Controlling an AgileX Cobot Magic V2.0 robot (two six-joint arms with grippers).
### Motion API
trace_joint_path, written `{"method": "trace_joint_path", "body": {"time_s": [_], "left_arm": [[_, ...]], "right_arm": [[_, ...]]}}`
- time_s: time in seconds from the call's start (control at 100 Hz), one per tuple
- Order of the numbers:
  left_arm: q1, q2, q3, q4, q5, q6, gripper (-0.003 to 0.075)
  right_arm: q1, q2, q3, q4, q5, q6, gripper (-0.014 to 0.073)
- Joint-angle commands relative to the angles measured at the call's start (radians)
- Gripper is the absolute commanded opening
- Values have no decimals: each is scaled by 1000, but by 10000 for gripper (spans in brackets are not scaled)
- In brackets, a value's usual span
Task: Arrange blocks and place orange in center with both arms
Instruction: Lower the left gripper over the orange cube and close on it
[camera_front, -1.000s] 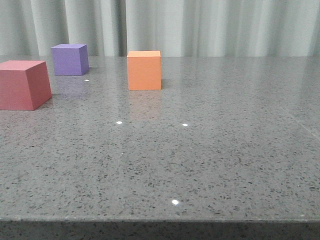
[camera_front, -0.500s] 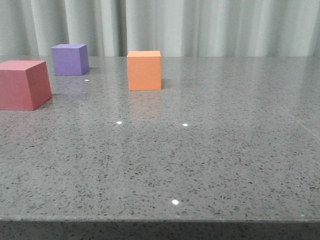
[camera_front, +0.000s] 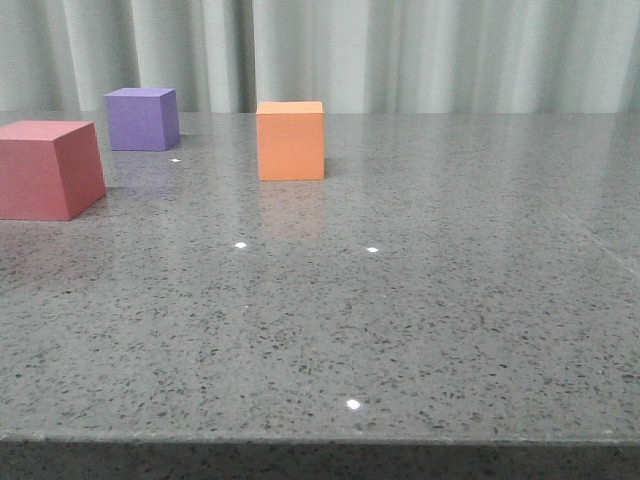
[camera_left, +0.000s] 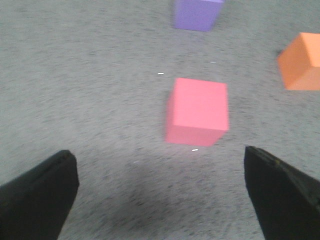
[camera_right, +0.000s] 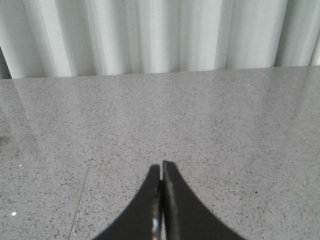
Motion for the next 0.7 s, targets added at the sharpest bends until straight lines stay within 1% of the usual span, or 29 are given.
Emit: {"method": "trace_joint_path", "body": {"time_s": [0.0,0.12,0.24,0.36,0.45,0.63,0.69], "left_arm": [[-86,85,-100,-28,-86,-2,624],[-219,229,-205,-26,-137,-12,622],[-308,386,-341,-21,-152,-40,621],[-375,535,-487,-6,-140,-63,621],[-421,635,-593,40,-125,-106,621],[-494,801,-785,218,-68,-249,621],[-512,842,-834,247,-45,-272,621]], "right_arm": [[-6,4,-23,-13,-85,-4,-67],[-6,4,-23,-13,-85,-4,-67],[-6,4,-23,-13,-85,-4,-67],[-6,4,-23,-13,-85,-4,-67],[-6,4,-23,-13,-85,-4,-67],[-6,4,-23,-13,-85,-4,-67],[-6,4,-23,-13,-85,-4,-67]]}}
